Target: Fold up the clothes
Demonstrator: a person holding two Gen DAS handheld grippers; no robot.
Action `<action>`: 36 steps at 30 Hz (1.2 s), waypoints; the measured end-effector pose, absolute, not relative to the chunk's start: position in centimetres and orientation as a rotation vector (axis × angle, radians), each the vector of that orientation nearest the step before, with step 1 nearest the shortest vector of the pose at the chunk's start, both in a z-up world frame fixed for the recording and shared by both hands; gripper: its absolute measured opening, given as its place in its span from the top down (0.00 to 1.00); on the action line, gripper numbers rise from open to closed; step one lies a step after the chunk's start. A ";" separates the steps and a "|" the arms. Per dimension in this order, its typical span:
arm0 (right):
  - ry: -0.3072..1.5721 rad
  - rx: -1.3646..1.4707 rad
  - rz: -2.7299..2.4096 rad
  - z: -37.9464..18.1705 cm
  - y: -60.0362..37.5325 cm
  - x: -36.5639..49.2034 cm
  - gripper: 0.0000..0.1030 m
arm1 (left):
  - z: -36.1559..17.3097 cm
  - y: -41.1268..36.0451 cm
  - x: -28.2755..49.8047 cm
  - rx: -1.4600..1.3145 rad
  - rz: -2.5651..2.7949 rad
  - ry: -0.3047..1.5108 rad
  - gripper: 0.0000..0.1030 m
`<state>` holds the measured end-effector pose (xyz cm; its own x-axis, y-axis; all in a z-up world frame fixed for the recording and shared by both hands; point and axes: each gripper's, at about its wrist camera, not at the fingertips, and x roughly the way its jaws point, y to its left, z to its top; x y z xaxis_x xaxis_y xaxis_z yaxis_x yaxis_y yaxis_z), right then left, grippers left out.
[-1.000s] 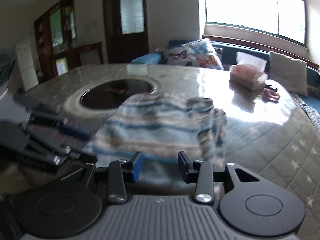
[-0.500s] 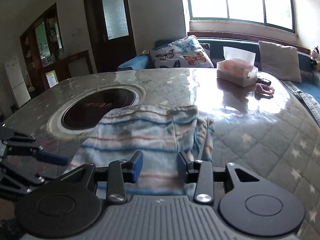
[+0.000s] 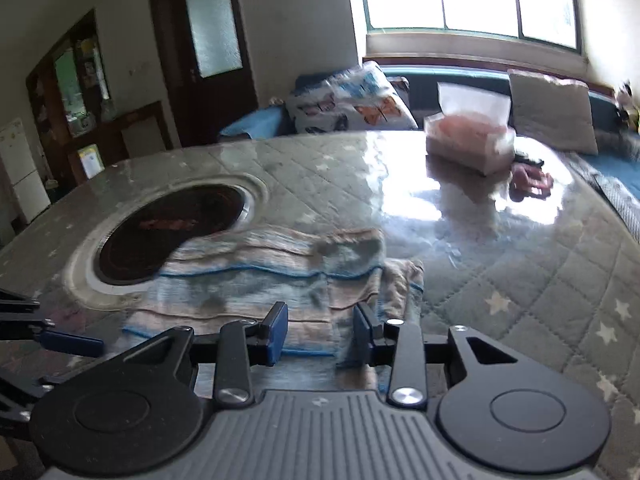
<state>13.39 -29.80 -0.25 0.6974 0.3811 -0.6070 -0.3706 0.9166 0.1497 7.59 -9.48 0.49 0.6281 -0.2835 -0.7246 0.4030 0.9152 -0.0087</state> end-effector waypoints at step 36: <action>0.711 -0.016 0.372 0.1 -28.2 19.6 0.66 | 0.3 -7.6 20.1 0.040 -0.221 0.825 0.68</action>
